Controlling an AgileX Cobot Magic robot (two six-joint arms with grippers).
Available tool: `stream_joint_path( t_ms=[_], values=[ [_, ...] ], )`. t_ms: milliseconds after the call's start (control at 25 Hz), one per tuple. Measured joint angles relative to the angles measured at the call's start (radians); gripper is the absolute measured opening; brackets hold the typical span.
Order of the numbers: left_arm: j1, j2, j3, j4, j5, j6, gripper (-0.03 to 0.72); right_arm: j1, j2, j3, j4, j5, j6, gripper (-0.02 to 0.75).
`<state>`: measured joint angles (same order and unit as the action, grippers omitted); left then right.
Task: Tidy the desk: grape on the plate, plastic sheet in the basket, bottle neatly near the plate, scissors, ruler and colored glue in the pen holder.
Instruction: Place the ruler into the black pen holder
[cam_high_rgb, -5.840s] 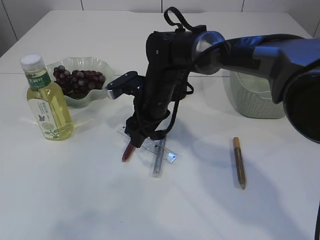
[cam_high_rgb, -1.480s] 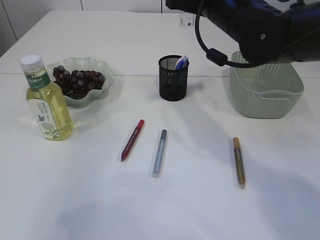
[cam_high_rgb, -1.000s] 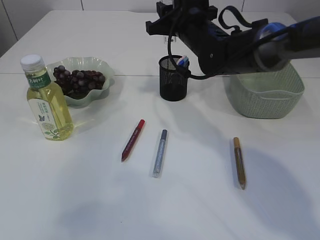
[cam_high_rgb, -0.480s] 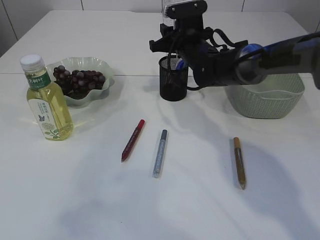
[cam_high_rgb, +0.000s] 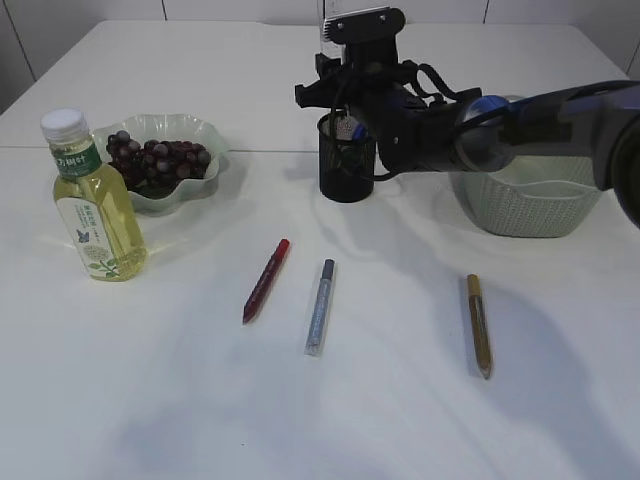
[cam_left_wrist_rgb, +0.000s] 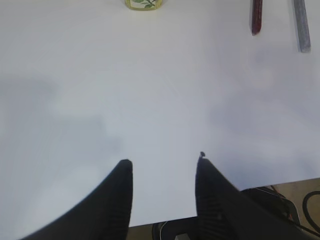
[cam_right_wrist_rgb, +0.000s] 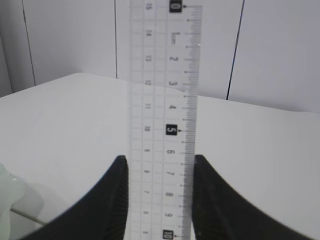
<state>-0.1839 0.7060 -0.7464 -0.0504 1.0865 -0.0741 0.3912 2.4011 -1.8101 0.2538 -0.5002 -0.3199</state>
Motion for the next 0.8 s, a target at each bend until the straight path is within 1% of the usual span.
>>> stream_joint_path(
  t_ms=[360, 800],
  values=[
    [0.000, 0.000, 0.000, 0.000, -0.005, 0.000, 0.309, -0.022, 0.002, -0.006, 0.000, 0.009, 0.002, 0.288],
    [0.000, 0.000, 0.000, 0.000, -0.012, 0.000, 0.309, -0.025, 0.002, -0.006, 0.002, 0.009, 0.063, 0.288]
  ],
)
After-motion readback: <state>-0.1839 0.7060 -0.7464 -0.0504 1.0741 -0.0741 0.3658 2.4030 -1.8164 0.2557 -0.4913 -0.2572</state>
